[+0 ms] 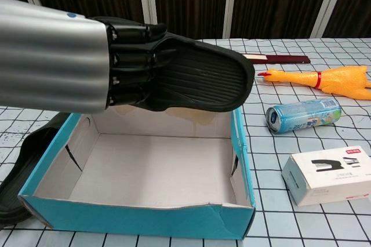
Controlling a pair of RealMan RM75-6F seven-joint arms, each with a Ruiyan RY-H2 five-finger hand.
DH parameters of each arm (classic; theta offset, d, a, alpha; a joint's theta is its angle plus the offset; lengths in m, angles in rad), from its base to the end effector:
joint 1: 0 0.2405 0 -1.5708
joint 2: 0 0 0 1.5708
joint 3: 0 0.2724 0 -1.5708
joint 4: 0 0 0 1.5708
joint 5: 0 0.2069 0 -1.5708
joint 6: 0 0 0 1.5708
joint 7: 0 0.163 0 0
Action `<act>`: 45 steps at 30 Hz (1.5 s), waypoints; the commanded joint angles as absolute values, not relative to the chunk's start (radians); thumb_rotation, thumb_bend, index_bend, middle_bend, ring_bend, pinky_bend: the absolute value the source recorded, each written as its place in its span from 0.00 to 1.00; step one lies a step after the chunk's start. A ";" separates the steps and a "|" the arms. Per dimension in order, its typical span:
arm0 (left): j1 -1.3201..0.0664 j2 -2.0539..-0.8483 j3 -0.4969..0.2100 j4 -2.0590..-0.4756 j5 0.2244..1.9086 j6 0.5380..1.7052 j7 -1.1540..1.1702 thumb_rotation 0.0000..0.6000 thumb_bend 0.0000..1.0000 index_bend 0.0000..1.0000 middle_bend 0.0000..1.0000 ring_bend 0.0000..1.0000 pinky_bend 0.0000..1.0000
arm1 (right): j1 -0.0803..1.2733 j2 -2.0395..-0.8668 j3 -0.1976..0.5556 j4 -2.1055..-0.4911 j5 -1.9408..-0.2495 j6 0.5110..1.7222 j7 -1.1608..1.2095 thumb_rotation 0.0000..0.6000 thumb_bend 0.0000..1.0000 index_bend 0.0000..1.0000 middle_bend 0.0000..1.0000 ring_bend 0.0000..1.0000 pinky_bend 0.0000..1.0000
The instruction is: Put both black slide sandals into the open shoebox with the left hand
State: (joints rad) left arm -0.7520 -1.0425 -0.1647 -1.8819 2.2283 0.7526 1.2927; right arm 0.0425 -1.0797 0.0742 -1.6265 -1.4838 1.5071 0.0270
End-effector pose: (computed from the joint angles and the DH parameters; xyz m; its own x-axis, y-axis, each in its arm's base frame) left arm -0.0759 0.2551 0.0608 0.2921 -0.9536 -0.0732 -0.7047 -0.1629 -0.6906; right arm -0.3309 -0.1920 0.1890 0.3913 0.0295 0.9198 -0.9198 0.0432 0.3899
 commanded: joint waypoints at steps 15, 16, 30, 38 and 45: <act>-0.703 -1.160 -0.129 -1.753 2.228 0.815 1.316 1.00 0.60 0.59 0.54 0.15 0.23 | 0.047 -1.082 0.077 -1.620 -1.476 1.497 0.032 1.00 0.25 0.14 0.12 0.17 0.20; -0.705 -1.166 -0.123 -1.746 2.234 0.816 1.313 1.00 0.60 0.59 0.54 0.15 0.23 | 0.047 -1.083 0.077 -1.620 -1.476 1.496 0.032 1.00 0.25 0.14 0.12 0.17 0.20; -0.742 -1.221 -0.102 -1.652 2.267 0.844 1.263 1.00 0.60 0.60 0.55 0.15 0.23 | 0.046 -1.081 0.076 -1.619 -1.480 1.498 0.038 1.00 0.25 0.14 0.12 0.17 0.20; -0.749 -1.253 -0.073 -1.601 2.285 0.864 1.236 1.00 0.60 0.60 0.55 0.15 0.23 | 0.045 -1.080 0.076 -1.620 -1.480 1.499 0.040 1.00 0.25 0.14 0.12 0.17 0.20; -0.751 -1.277 -0.054 -1.568 2.290 0.891 1.210 1.00 0.60 0.59 0.55 0.15 0.23 | 0.046 -1.080 0.077 -1.619 -1.478 1.496 0.042 1.00 0.25 0.14 0.12 0.17 0.20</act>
